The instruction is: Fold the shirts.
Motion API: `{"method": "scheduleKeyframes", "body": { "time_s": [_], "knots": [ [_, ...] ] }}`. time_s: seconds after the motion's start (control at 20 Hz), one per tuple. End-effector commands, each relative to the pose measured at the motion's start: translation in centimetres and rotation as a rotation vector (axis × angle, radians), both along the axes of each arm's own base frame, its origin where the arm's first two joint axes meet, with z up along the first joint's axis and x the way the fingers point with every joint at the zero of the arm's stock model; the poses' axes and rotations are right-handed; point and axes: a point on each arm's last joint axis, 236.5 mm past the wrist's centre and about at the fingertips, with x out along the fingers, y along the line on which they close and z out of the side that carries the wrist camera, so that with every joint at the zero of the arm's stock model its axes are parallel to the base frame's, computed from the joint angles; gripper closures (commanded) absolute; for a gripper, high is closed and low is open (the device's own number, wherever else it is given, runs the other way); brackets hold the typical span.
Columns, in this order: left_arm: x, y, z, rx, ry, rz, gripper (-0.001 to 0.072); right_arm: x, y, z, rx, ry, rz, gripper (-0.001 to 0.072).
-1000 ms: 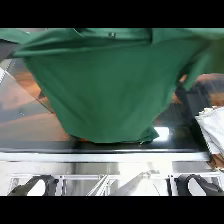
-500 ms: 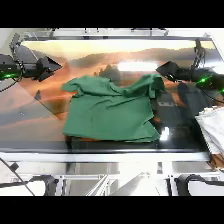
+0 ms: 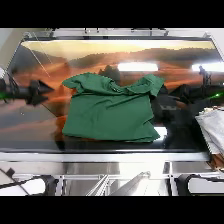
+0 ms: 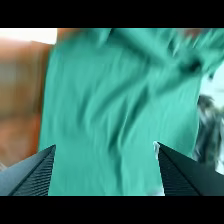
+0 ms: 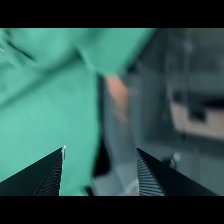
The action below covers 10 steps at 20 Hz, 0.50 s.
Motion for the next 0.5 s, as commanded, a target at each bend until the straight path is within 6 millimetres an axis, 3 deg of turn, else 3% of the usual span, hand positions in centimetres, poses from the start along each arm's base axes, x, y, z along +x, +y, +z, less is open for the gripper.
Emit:
{"method": "scheduleKeyframes", "body": {
  "time_s": [0.0, 0.15, 0.35, 0.45],
  "knots": [
    [-7.9, -3.6, -5.3, -0.057, 0.180, 0.034, -0.0003, -0.7, 0.8, -1.8, -0.033, 0.029, 0.007, 0.0215],
    [-11.9, -6.4, -8.1, -0.025, 0.255, 0.073, -0.0003, 2.6, 4.1, -0.9, -0.029, -0.048, 0.024, 0.0215],
    [-14.7, -8.9, -9.7, 0.011, 0.312, 0.101, -0.0003, 6.3, 10.0, -2.2, -0.001, -0.020, 0.095, 0.0215],
    [-15.2, -9.2, -10.4, 0.028, 0.322, 0.119, -0.0002, 7.9, 12.3, -3.0, 0.007, -0.015, 0.126, 0.0216]
  ]
}}
